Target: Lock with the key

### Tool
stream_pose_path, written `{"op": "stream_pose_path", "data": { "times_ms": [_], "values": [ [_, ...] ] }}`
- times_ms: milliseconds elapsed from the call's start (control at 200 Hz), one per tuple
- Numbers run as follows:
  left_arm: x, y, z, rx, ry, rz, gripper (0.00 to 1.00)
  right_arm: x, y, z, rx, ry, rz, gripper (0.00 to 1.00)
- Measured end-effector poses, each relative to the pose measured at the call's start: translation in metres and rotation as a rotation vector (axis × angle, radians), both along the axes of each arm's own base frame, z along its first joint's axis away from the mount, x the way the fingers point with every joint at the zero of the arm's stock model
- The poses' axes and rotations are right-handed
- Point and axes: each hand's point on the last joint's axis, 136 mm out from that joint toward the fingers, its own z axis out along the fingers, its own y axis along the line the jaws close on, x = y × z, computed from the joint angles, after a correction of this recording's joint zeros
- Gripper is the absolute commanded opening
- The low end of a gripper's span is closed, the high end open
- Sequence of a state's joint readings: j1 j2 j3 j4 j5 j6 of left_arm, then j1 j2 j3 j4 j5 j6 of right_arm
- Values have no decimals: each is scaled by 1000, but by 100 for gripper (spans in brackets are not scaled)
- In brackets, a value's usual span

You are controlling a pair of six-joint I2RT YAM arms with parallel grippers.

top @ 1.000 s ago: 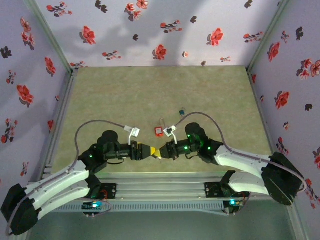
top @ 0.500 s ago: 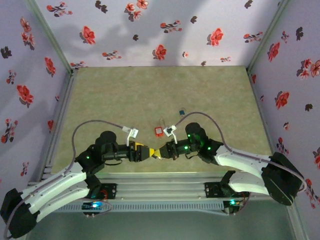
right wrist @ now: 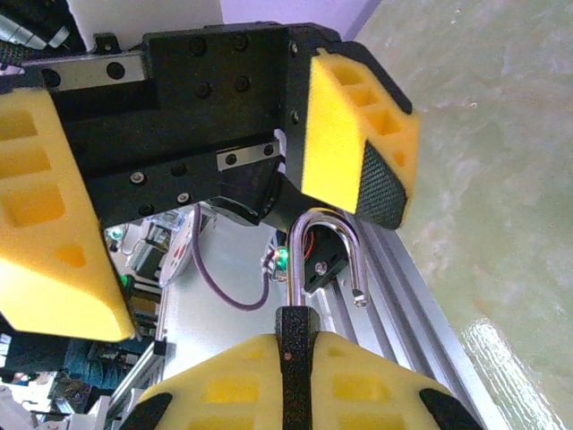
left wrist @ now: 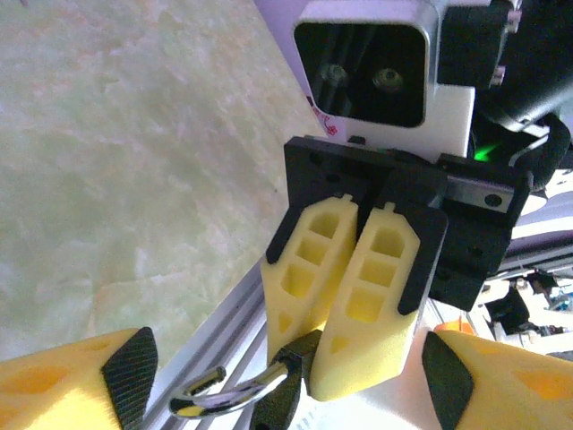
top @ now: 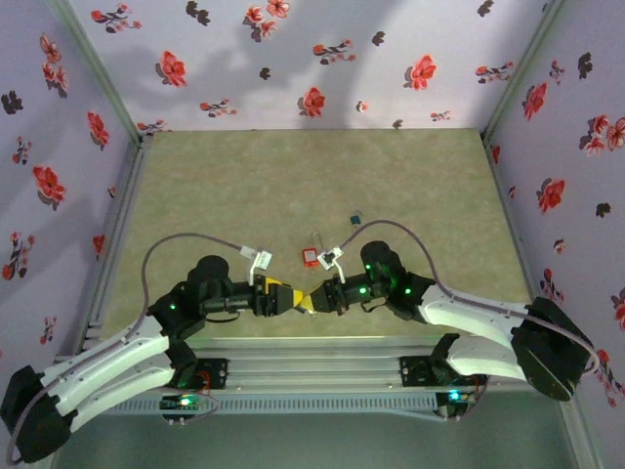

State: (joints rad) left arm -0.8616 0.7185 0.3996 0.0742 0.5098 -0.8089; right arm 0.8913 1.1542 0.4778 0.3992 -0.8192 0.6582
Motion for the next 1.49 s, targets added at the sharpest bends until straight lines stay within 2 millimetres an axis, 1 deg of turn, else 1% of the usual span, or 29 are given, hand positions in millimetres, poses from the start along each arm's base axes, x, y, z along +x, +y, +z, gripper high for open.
{"op": "stream_pose_path", "data": {
  "times_ms": [175, 320, 460, 550, 790, 880, 1215, 1310, 1410, 1495],
  "values": [
    [-8, -4, -2, 6, 4, -31, 70, 0, 0, 0, 0, -4, -2, 0],
    [-13, -5, -2, 6, 4, -46, 69, 1, 0, -2, -7, -2, -6, 0],
    [-17, 1, 5, -7, -13, -44, 67, 0, 0, -2, -10, 2, -5, 0],
    [-18, 4, 8, -11, -24, -37, 64, 0, 0, -2, -10, 1, -5, 0],
    [-18, 7, 3, 9, -14, -30, 63, 0, -1, -2, -11, 2, -4, 0],
    [-18, 7, 1, 15, -14, -31, 56, 0, -1, -1, -7, -1, -4, 0],
    [-16, 9, -1, 25, -19, -24, 49, -1, -1, 1, -3, -4, -4, 0],
    [-15, 10, 0, 22, -21, -18, 45, -1, -1, 1, -3, -4, -3, 0],
    [-14, 10, 1, 20, -21, -15, 43, -1, -1, 1, -3, -4, -1, 0],
    [-14, 10, 1, 21, -22, -12, 38, -1, -1, 1, -2, -4, -1, 0]
  ]
}}
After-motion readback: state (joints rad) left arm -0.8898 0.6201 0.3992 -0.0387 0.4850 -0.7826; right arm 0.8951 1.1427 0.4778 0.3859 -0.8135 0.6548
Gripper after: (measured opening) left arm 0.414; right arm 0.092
